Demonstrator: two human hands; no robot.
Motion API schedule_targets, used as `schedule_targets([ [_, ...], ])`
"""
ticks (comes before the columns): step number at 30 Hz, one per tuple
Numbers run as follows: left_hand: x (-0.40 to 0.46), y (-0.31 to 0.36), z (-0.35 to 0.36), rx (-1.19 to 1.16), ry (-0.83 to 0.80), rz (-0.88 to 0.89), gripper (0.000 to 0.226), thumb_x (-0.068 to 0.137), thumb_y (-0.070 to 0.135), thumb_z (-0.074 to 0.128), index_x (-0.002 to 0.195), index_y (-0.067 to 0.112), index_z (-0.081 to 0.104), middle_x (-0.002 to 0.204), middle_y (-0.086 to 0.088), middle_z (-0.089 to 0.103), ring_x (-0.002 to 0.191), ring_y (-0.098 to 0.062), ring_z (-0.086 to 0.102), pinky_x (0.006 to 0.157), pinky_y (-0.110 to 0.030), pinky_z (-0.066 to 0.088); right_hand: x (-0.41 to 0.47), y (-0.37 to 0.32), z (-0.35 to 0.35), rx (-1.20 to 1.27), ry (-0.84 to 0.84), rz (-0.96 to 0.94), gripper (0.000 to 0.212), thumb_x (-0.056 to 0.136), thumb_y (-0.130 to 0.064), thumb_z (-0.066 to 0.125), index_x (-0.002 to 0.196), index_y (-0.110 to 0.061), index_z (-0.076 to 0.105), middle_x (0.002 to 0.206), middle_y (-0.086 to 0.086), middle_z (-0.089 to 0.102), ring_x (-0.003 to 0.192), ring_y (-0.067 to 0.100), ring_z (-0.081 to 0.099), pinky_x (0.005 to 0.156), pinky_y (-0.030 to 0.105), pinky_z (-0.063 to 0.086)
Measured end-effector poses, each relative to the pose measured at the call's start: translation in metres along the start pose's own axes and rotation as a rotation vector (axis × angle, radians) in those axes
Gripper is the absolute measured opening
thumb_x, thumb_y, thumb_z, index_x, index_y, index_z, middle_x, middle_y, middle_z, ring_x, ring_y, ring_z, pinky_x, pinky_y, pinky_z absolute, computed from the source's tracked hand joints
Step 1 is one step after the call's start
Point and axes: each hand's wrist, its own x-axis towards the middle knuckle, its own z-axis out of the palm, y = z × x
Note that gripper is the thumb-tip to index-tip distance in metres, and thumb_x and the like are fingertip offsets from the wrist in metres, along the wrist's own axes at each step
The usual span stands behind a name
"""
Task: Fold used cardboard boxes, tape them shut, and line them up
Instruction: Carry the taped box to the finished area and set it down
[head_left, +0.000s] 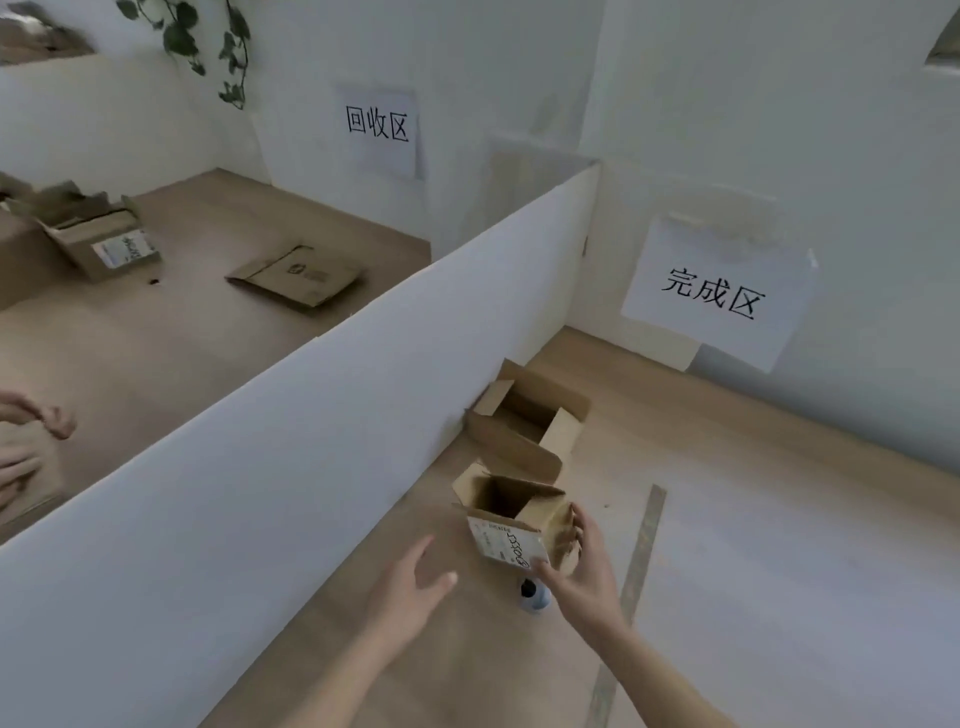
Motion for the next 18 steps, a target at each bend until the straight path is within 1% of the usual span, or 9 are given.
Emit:
schedule_targets([
  [2,0.012,-0.008,-0.001,0.01,0.006,-0.01,0.075,0.085,0.05,0.071,0.15,0.037,0.037,0.148,0.013,0.046,0.135,-0.007,0.044,0.112,-0.033,0.038,0.02,0.005,0.02,-0.022,0.036,0.034,0.092,0.078,-0.022,0.086,0.151,-0.034,0.032,0.148,-0.014,0.046,0.138,0.011,0.042,0.113,0.036,0.04],
  [4,0.024,-0.015,-0.002,0.025,0.026,-0.02,0.071,0.087,0.045,0.072,0.149,0.034,0.04,0.147,0.009,0.049,0.135,-0.008,0.045,0.111,-0.031,0.038,0.04,0.007,0.036,-0.062,0.074,0.051,0.095,0.076,-0.028,0.088,0.151,-0.035,0.031,0.152,-0.013,0.043,0.14,0.012,0.041,0.115,0.041,0.04],
  [6,0.033,-0.018,-0.004,0.025,0.036,-0.02,0.068,0.088,0.041,0.072,0.149,0.032,0.042,0.146,0.007,0.05,0.134,-0.008,0.045,0.11,-0.029,0.038,0.06,0.007,0.048,-0.076,0.1,0.057,0.095,0.074,-0.03,0.088,0.149,-0.038,0.031,0.151,-0.013,0.044,0.139,0.012,0.041,0.115,0.043,0.041],
  [8,0.04,-0.02,-0.004,0.019,0.038,-0.024,0.066,0.09,0.039,0.071,0.148,0.032,0.042,0.143,0.007,0.051,0.129,-0.006,0.047,0.105,-0.025,0.039,0.078,0.006,0.057,-0.077,0.112,0.068,0.094,0.074,-0.027,0.088,0.148,-0.038,0.031,0.151,-0.012,0.045,0.14,0.013,0.041,0.115,0.044,0.041],
  [10,0.044,-0.019,-0.005,0.028,0.036,-0.024,0.065,0.091,0.038,0.071,0.148,0.032,0.042,0.138,0.006,0.053,0.119,-0.002,0.047,0.096,-0.021,0.038,0.09,0.005,0.064,-0.074,0.115,0.084,0.095,0.075,-0.024,0.087,0.151,-0.034,0.03,0.152,-0.009,0.046,0.14,0.015,0.042,0.114,0.042,0.042],
  [11,0.045,-0.02,-0.005,0.032,0.034,-0.024,0.064,0.091,0.039,0.07,0.148,0.033,0.042,0.136,0.007,0.054,0.116,0.0,0.047,0.094,-0.02,0.037,0.094,0.006,0.067,-0.069,0.116,0.095,0.096,0.076,-0.022,0.087,0.152,-0.032,0.029,0.153,-0.007,0.046,0.141,0.016,0.043,0.113,0.042,0.043],
  [14,0.044,-0.023,-0.005,0.03,0.007,-0.021,0.066,0.09,0.041,0.07,0.148,0.035,0.041,0.136,0.01,0.053,0.119,0.0,0.048,0.097,-0.021,0.039,0.099,0.007,0.071,-0.055,0.112,0.149,0.098,0.079,-0.02,0.086,0.156,-0.028,0.026,0.154,-0.004,0.046,0.142,0.02,0.042,0.112,0.044,0.043],
  [18,0.037,-0.021,-0.005,0.045,-0.015,-0.024,0.067,0.089,0.043,0.07,0.149,0.038,0.039,0.141,0.011,0.051,0.127,-0.003,0.047,0.104,-0.026,0.041,0.089,0.006,0.062,-0.092,0.077,0.161,0.098,0.079,-0.024,0.086,0.156,-0.03,0.026,0.156,-0.005,0.043,0.141,0.02,0.042,0.111,0.044,0.045],
])
